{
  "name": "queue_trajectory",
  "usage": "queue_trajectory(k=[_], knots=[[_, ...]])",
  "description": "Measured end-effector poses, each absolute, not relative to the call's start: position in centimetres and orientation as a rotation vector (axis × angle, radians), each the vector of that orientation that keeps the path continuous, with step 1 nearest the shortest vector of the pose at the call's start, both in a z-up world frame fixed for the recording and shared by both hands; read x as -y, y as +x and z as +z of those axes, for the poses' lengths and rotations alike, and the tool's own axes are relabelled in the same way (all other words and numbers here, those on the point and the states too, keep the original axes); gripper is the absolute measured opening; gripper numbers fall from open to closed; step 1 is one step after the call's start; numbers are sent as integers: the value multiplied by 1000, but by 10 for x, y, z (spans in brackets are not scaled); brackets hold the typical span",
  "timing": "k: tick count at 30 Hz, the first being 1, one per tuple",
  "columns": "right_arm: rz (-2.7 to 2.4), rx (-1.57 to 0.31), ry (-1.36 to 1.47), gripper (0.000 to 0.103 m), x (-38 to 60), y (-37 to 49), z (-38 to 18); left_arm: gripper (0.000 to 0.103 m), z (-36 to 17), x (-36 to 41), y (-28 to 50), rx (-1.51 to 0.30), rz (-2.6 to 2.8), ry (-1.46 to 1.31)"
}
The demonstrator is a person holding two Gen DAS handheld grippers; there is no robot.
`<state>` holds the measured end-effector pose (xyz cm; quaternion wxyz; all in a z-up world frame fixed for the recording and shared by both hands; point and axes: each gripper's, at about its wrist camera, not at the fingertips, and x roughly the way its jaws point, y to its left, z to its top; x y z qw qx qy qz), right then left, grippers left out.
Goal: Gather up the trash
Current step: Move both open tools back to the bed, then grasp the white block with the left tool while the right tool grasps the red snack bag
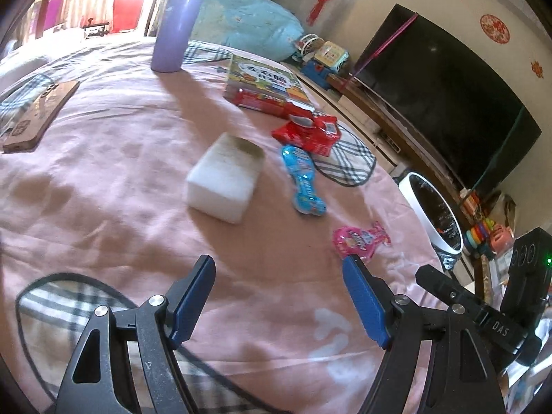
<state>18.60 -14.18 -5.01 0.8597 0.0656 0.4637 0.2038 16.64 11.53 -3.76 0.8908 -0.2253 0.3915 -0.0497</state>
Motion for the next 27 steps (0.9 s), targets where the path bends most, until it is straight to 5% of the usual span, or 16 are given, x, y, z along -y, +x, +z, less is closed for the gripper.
queue_trajectory(k=[22, 25, 27], knots=[[513, -969, 78, 90, 59, 302, -59, 77, -50, -129, 265, -909, -23, -342], [537, -992, 39, 89, 46, 321, -73, 73, -56, -124, 273, -921, -16, -316], [546, -1006, 35, 89, 42, 330, -82, 56, -58, -121, 277, -914, -13, -295]])
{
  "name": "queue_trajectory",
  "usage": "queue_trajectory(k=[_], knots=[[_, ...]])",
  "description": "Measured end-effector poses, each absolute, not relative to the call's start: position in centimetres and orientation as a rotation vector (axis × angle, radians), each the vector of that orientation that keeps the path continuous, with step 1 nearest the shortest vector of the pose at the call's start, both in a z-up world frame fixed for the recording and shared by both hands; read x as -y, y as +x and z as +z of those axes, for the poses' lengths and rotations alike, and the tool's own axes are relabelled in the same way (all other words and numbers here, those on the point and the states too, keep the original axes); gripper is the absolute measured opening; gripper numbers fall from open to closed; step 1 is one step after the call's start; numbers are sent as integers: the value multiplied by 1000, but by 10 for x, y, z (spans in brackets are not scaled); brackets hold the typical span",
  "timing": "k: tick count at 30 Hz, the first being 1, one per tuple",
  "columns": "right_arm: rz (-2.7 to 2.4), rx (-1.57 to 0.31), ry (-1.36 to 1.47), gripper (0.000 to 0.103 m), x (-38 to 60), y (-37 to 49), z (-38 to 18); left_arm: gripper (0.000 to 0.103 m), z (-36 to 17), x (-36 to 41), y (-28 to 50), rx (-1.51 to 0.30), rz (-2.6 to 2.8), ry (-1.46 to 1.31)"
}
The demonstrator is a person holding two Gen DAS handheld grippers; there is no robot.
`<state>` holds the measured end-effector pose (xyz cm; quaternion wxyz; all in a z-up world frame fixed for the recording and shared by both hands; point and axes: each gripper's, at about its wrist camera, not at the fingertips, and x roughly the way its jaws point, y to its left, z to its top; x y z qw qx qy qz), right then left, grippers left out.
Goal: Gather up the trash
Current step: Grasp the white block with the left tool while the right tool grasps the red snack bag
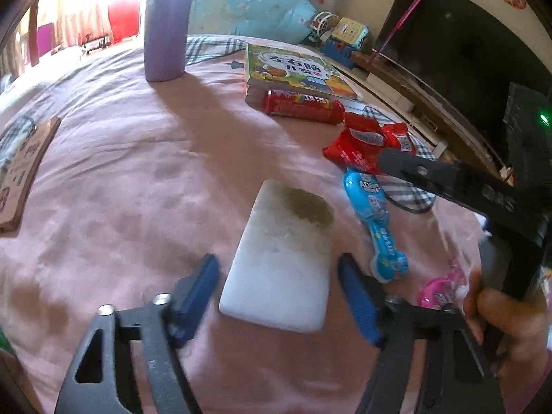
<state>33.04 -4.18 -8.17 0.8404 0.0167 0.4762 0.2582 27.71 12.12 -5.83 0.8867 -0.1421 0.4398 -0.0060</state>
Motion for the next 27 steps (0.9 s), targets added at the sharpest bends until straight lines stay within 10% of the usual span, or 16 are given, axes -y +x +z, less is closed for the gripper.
queue_trajectory(k=[9, 27], knots=[[580, -999, 60, 22, 43, 345, -87, 51, -48, -127, 296, -850, -45, -367], [563, -946, 164, 20, 140, 286, -45, 51, -11, -64, 279, -734, -121, -341]])
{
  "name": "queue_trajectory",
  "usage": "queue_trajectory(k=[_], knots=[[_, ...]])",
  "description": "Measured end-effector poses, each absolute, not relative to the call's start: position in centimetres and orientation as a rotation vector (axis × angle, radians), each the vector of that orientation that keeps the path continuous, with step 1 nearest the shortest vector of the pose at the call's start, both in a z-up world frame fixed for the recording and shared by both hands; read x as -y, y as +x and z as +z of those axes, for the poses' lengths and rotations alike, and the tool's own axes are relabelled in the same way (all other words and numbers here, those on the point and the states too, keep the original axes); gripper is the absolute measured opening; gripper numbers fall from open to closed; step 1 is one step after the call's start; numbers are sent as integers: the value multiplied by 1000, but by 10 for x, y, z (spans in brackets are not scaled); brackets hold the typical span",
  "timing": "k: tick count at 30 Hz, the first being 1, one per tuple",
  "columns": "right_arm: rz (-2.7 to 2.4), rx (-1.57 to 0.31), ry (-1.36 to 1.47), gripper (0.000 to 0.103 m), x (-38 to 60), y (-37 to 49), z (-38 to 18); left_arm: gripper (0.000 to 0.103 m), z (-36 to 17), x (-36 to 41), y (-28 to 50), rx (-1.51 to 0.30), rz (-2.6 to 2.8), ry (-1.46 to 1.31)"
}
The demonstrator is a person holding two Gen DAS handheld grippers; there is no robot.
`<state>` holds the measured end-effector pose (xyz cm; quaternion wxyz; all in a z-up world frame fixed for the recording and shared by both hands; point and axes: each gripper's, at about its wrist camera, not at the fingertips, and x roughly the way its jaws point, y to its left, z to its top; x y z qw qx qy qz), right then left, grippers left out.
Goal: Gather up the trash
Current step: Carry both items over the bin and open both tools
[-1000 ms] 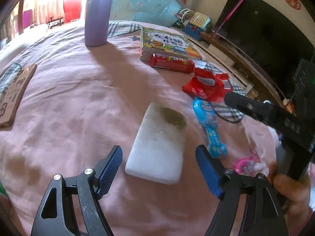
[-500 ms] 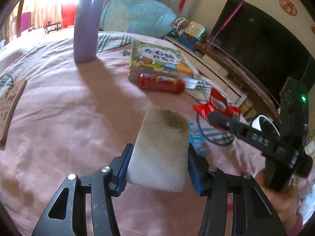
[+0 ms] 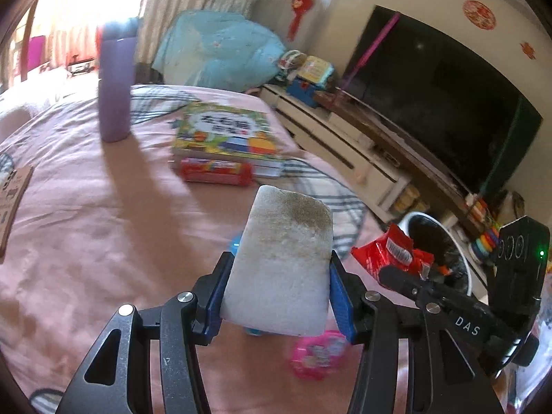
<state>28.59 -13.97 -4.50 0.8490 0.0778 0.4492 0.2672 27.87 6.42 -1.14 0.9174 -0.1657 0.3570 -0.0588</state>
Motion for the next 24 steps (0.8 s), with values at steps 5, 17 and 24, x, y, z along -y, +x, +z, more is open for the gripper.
queue_trajectory(k=[5, 17, 24], knots=[[516, -930, 201, 20, 181, 273, -36, 51, -11, -26, 277, -759, -188, -303], [365, -896, 253, 20, 275, 257, -23, 51, -10, 53, 288, -794, -305, -222], [322, -893, 269, 21, 305, 261, -21, 51, -8, 87, 302, -802, -339, -191]])
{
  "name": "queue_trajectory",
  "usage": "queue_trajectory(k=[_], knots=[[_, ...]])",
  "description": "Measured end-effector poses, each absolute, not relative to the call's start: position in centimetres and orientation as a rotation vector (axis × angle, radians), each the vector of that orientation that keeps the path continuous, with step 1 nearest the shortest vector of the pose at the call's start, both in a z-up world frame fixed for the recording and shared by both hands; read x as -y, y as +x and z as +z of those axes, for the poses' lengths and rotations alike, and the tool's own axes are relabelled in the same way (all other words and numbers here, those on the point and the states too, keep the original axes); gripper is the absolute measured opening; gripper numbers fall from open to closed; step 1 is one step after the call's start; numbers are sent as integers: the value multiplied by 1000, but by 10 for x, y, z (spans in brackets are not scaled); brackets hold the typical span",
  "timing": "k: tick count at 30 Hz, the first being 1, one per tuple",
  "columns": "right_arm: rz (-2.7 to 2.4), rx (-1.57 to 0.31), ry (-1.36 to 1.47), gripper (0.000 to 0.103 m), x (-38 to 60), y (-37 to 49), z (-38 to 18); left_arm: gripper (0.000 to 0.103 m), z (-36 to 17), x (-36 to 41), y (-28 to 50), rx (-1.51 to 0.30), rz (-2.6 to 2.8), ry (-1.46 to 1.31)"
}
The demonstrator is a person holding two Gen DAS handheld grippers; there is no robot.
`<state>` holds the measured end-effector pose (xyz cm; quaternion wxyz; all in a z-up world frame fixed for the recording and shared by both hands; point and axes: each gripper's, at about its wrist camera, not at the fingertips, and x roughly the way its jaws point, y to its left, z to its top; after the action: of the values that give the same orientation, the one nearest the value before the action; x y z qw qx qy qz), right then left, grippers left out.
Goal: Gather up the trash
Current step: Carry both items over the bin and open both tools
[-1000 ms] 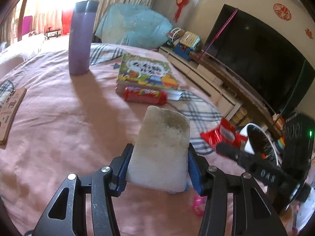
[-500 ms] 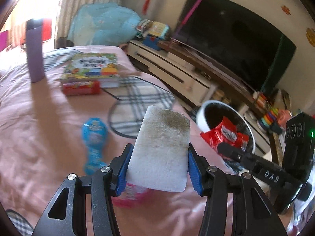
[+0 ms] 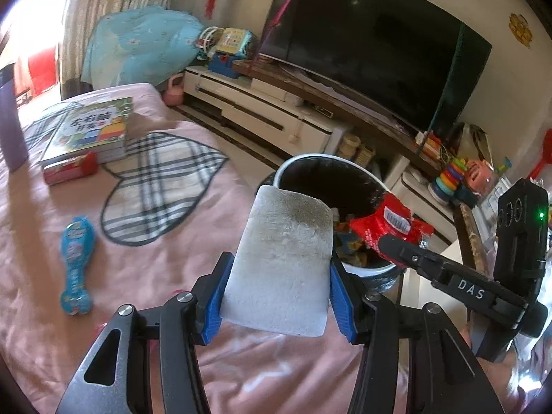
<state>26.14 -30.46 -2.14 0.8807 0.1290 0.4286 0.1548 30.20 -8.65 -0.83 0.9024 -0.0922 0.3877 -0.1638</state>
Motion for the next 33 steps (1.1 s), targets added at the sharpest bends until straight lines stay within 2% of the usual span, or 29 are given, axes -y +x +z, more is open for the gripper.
queue_trajectory(k=[22, 23, 28, 33], knots=[[313, -971, 269, 25, 339, 312, -34, 54, -22, 147, 375, -845, -374, -147], [312, -977, 271, 26, 340, 314, -35, 55, -22, 148, 377, -849, -377, -149], [316, -987, 298, 49, 345, 319, -36, 64, -25, 151, 383, -859, -383, -155], [309, -977, 306, 51, 348, 314, -33, 67, -26, 145, 379, -857, -376, -162]])
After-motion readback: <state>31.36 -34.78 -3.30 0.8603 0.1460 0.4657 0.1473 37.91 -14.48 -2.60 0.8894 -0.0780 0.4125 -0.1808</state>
